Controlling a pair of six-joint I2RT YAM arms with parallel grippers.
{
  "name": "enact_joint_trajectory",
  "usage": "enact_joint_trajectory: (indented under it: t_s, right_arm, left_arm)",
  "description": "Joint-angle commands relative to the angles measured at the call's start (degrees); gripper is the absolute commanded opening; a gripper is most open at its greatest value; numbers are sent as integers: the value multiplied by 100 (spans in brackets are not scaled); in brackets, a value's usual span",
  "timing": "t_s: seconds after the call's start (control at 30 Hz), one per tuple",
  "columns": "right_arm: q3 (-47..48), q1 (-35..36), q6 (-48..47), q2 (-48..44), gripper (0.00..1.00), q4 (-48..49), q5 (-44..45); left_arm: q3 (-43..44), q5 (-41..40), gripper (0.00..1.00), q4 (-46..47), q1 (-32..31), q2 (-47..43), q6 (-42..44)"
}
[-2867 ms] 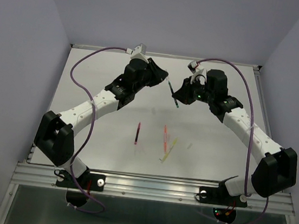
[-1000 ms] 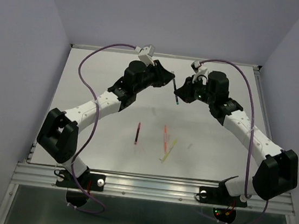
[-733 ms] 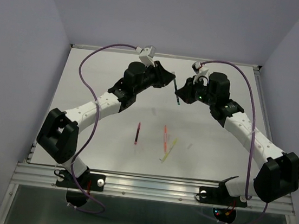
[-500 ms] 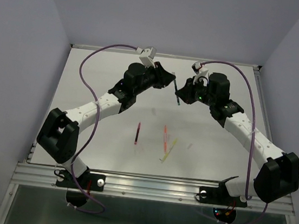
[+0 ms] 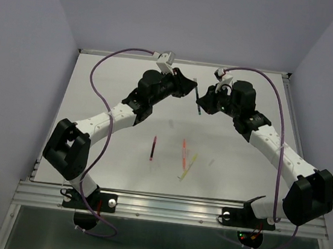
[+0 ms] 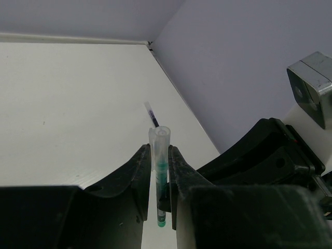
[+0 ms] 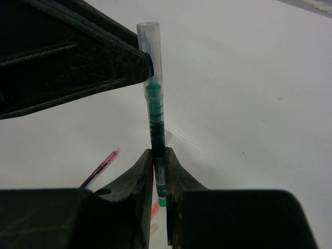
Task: Insert the pens into the pen caps
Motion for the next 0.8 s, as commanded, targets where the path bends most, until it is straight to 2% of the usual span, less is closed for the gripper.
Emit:
enact_joint_trajectory:
  t_s: [0.0, 0.4, 0.57, 0.6, 0.63, 0.67, 0.77]
  right_arm:
    - [392, 8, -20, -381, 1, 2316, 342]
    - [551, 8, 15, -592, 1, 2501, 394]
    - [542, 8, -99, -645, 1, 2273, 342]
    - [507, 8, -177, -663, 1, 2202, 333]
    - [428, 8, -152, -680, 1, 2115, 350]
    - [393, 8, -152, -689, 1, 2070, 350]
    - [296, 8, -143, -698, 1, 1974, 472]
  left_arm:
    - [-353, 999, 0, -987, -304, 97, 113]
    - [-432, 744, 0, -1057, -497, 18, 86]
    - [-151, 367, 0, -1408, -506, -34, 16]
    - [-99, 322, 2, -1435, -506, -69, 7]
    - [-28, 235, 16, -1435, -497, -139, -10]
    - [7, 208, 23, -1435, -497, -175, -45]
    - [139, 207, 36, -1356, -497, -350, -28]
